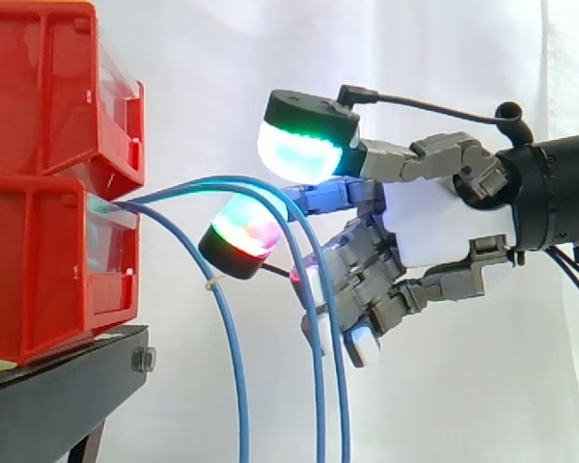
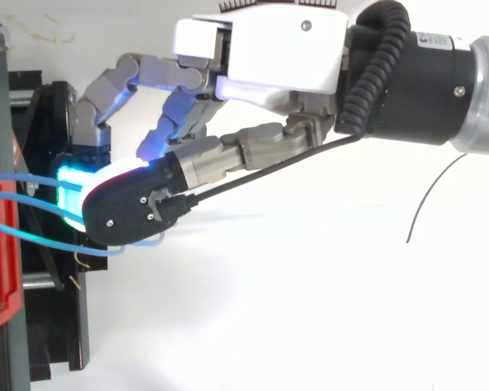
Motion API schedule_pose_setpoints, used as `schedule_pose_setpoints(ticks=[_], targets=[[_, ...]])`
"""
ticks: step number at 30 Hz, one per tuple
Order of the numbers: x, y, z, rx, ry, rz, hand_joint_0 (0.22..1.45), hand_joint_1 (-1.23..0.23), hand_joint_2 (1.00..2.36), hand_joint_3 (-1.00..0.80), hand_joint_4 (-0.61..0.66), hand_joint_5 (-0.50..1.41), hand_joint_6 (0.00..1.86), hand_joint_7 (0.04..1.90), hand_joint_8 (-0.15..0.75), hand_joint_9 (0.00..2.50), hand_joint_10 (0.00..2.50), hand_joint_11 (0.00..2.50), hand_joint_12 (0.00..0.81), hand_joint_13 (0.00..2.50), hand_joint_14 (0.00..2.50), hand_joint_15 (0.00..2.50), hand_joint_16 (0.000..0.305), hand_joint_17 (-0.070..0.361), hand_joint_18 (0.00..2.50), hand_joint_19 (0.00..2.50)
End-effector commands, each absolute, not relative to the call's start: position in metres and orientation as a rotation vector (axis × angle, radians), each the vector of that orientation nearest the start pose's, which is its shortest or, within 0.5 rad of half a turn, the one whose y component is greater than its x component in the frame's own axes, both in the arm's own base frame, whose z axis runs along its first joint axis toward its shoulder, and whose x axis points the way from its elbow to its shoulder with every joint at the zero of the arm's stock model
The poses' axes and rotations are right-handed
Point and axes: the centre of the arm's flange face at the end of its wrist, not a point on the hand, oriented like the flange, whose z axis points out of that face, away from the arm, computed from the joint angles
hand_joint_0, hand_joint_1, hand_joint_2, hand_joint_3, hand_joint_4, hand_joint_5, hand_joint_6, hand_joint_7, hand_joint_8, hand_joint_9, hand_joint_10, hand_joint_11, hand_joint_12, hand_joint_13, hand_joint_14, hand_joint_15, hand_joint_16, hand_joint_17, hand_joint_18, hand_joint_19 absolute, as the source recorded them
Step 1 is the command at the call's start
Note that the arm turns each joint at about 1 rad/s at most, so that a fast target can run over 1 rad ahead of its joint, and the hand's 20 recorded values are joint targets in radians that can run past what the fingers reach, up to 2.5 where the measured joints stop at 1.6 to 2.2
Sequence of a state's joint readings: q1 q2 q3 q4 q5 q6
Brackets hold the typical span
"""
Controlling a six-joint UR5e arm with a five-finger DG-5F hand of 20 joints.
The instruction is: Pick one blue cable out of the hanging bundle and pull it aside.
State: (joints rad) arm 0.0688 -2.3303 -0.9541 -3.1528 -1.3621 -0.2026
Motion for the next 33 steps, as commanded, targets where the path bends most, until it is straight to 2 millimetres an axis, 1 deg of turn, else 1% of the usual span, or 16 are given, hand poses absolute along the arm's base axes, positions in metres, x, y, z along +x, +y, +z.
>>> schedule_pose_setpoints(ticks=[1, 5, 8, 11, 15, 18, 20, 21, 22, 24, 25, 27, 29, 30, 31, 33], targets=[[0.7705, -0.1022, 0.3003, 1.217, 1.334, 0.869, 0.57, -0.59, 1.01, -0.35, -0.08, -0.17, 0.89, 0.79, 0.252, 1.10, 0.02, 0.69, 0.354, 0.97, 0.02, 0.67, 0.046, 0.104, 0.83, 0.82], [0.7707, -0.1010, 0.3016, 1.214, 1.332, 0.872, 0.57, -0.63, 1.01, -0.31, -0.07, -0.17, 0.89, 0.79, 0.254, 1.10, 0.02, 0.69, 0.353, 0.97, 0.02, 0.66, 0.046, 0.104, 0.85, 0.80], [0.7705, -0.1010, 0.3014, 1.214, 1.334, 0.870, 0.56, -0.64, 1.01, -0.38, -0.05, -0.17, 0.89, 0.78, 0.261, 1.10, 0.02, 0.69, 0.356, 0.97, 0.02, 0.68, 0.047, 0.106, 0.85, 0.80], [0.7707, -0.1010, 0.3016, 1.213, 1.333, 0.871, 0.52, -0.56, 1.00, -0.50, -0.04, -0.17, 0.89, 0.77, 0.271, 1.11, 0.02, 0.68, 0.368, 0.98, 0.02, 0.68, 0.050, 0.112, 0.86, 0.80], [0.7707, -0.1010, 0.3016, 1.213, 1.333, 0.871, 0.47, -0.44, 1.00, -0.50, -0.02, -0.16, 0.89, 0.78, 0.300, 1.12, 0.02, 0.69, 0.394, 0.99, 0.02, 0.66, 0.055, 0.124, 0.88, 0.80], [0.7705, -0.1010, 0.3014, 1.214, 1.334, 0.870, 0.44, -0.42, 1.00, -0.50, 0.00, -0.15, 0.88, 0.78, 0.314, 1.14, 0.02, 0.68, 0.411, 1.00, 0.02, 0.67, 0.058, 0.132, 0.89, 0.80], [0.7705, -0.1010, 0.3014, 1.214, 1.334, 0.870, 0.44, -0.43, 1.00, -0.50, 0.01, -0.15, 0.88, 0.79, 0.314, 1.14, 0.02, 0.67, 0.410, 1.00, 0.02, 0.67, 0.059, 0.132, 0.89, 0.80], [0.7707, -0.1010, 0.3003, 1.215, 1.336, 0.869, 0.44, -0.61, 1.00, -0.50, 0.01, -0.14, 0.88, 0.78, 0.313, 1.16, 0.02, 0.68, 0.404, 1.01, 0.02, 0.67, 0.058, 0.130, 0.90, 0.79], [0.7705, -0.1010, 0.3014, 1.214, 1.334, 0.870, 0.46, -0.71, 1.00, -0.50, 0.01, -0.14, 0.88, 0.79, 0.292, 1.16, 0.02, 0.69, 0.395, 1.01, 0.02, 0.66, 0.055, 0.124, 0.91, 0.79], [0.7705, -0.1010, 0.3014, 1.214, 1.334, 0.870, 0.49, -0.84, 1.00, -0.50, -0.01, -0.15, 0.89, 0.78, 0.262, 1.15, 0.02, 0.70, 0.367, 1.01, 0.02, 0.66, 0.050, 0.113, 0.91, 0.79], [0.7703, -0.1022, 0.3014, 1.215, 1.333, 0.869, 0.53, -0.93, 1.00, -0.50, -0.03, -0.15, 0.89, 0.79, 0.244, 1.15, 0.02, 0.71, 0.356, 1.01, 0.02, 0.66, 0.046, 0.104, 0.91, 0.79], [0.7705, -0.1022, 0.3003, 1.216, 1.334, 0.868, 0.59, -0.97, 1.00, -0.50, -0.04, -0.15, 0.89, 0.81, 0.233, 1.15, 0.02, 0.72, 0.342, 1.01, 0.02, 0.66, 0.043, 0.097, 0.92, 0.78], [0.7703, -0.1022, 0.3014, 1.215, 1.333, 0.869, 0.66, -0.97, 1.00, -0.50, -0.07, -0.15, 0.90, 0.83, 0.237, 1.15, 0.02, 0.72, 0.336, 1.01, 0.02, 0.66, 0.042, 0.095, 0.93, 0.76], [0.7705, -0.1022, 0.3016, 1.214, 1.332, 0.870, 0.69, -0.97, 1.00, -0.50, -0.12, -0.15, 0.89, 0.88, 0.235, 1.15, 0.02, 0.72, 0.334, 1.01, 0.02, 0.67, 0.042, 0.095, 0.94, 0.75], [0.7705, -0.1022, 0.3016, 1.214, 1.332, 0.870, 0.71, -0.96, 1.00, -0.50, -0.14, -0.15, 0.91, 0.87, 0.235, 1.15, 0.02, 0.72, 0.334, 1.02, 0.02, 0.66, 0.042, 0.094, 0.94, 0.75], [0.7705, -0.1019, 0.3016, 1.213, 1.334, 0.872, 0.76, -0.95, 1.00, -0.50, -0.26, -0.16, 0.92, 0.92, 0.230, 1.14, 0.02, 0.71, 0.327, 1.02, 0.02, 0.66, 0.041, 0.091, 0.95, 0.74]])
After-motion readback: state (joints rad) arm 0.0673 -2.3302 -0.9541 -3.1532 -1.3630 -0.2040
